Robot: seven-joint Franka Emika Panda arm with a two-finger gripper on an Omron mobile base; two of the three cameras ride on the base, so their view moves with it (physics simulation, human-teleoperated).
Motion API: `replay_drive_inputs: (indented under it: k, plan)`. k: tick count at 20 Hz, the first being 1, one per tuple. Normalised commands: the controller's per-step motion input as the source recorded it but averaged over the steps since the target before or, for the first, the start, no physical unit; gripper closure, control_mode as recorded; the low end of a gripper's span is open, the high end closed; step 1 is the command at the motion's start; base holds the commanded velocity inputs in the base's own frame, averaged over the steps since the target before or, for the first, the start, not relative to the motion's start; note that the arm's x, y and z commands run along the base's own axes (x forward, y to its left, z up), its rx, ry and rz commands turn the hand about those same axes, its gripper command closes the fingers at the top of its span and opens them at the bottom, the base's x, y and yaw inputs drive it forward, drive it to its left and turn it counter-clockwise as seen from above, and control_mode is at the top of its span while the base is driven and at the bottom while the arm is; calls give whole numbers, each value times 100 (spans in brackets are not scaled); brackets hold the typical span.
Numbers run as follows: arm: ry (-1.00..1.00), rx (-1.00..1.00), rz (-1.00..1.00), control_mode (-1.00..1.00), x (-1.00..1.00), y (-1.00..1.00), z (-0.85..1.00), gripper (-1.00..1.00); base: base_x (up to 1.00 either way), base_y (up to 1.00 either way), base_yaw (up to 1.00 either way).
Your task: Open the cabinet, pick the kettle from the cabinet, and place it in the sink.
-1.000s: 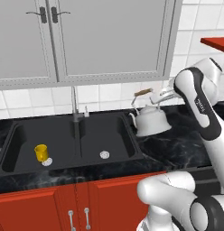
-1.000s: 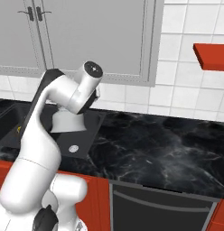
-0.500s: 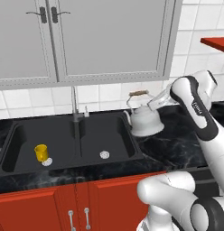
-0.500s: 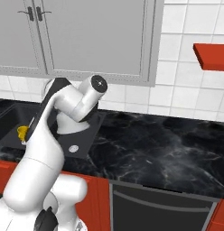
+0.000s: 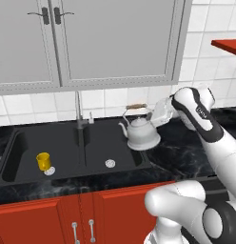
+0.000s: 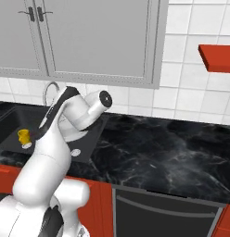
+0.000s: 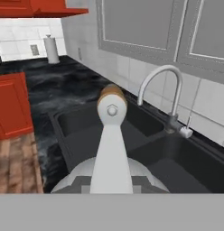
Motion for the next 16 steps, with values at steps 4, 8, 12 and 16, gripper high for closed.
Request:
replay_drive_inputs:
  k: [4,8,12,16]
  plan:
    - [-2,2,25,-100,24,18,-28,100,0,0,0]
    - [0,2,17,-100,25,18,-30,100,0,0,0]
    - [-1,1,8,-100,27,19,-26,100,0,0,0]
    - [0,2,6,-100,30,19,-27,100,0,0,0]
